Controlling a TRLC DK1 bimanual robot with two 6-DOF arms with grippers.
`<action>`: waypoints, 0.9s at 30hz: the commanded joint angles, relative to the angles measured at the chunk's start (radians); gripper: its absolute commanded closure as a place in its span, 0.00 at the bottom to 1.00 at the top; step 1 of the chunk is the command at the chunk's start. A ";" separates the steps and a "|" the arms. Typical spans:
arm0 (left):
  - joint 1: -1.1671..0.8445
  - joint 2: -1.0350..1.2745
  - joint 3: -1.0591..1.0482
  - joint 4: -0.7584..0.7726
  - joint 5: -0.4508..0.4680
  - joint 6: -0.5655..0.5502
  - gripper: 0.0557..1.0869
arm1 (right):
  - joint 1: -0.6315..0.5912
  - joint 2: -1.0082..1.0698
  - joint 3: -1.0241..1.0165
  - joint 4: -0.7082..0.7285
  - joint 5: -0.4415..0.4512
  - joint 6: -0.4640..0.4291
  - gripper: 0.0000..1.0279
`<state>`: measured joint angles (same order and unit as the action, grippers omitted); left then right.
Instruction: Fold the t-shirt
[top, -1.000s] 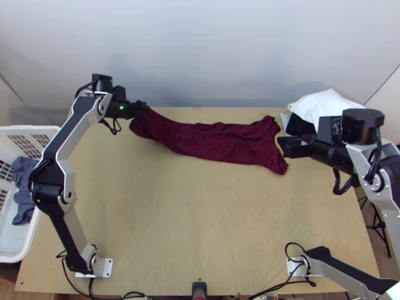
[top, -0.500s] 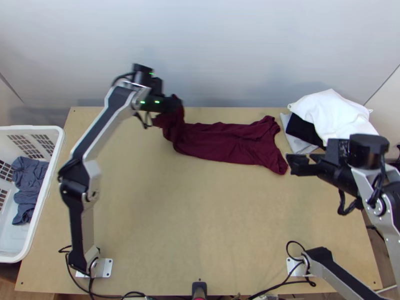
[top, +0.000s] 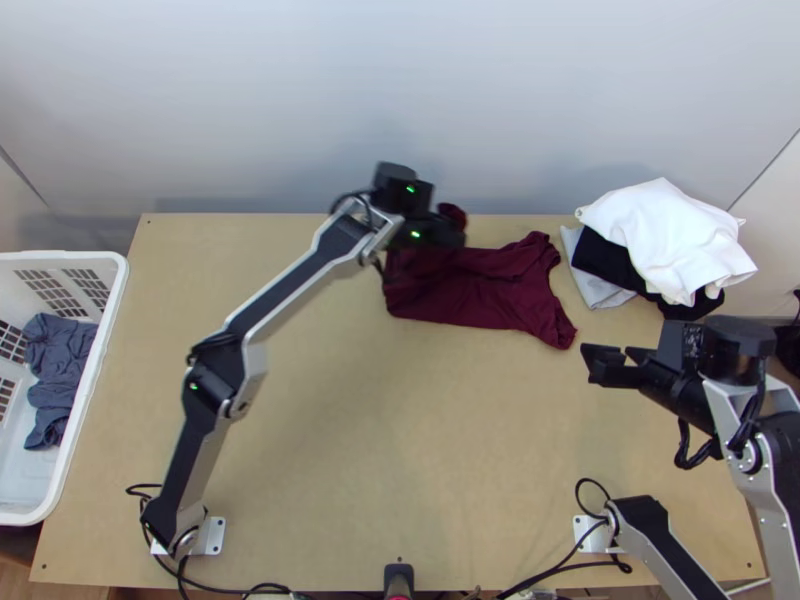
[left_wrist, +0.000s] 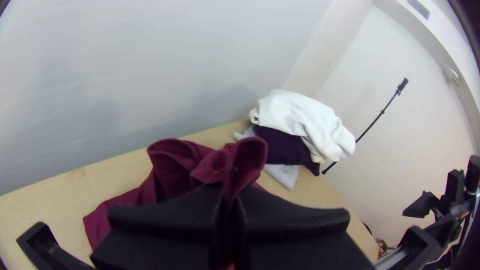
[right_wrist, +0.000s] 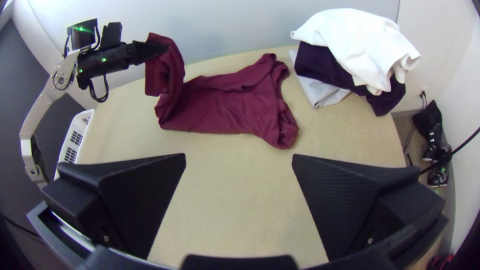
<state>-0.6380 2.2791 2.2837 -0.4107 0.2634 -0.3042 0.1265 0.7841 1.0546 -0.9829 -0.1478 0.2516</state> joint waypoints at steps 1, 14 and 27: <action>-0.111 0.108 0.008 0.220 -0.009 0.059 0.97 | -0.042 -0.065 -0.081 0.000 -0.026 0.012 0.04; -0.273 0.338 0.077 0.739 -0.098 0.117 0.81 | -0.153 -0.172 -0.216 -0.016 -0.125 0.061 0.04; -0.170 0.266 0.077 0.587 -0.216 0.188 0.04 | -0.120 -0.141 -0.229 0.058 -0.156 0.063 0.04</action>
<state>-0.8822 2.5908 2.3600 0.2924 0.0887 -0.1589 -0.0093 0.6273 0.8452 -0.9741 -0.2825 0.3107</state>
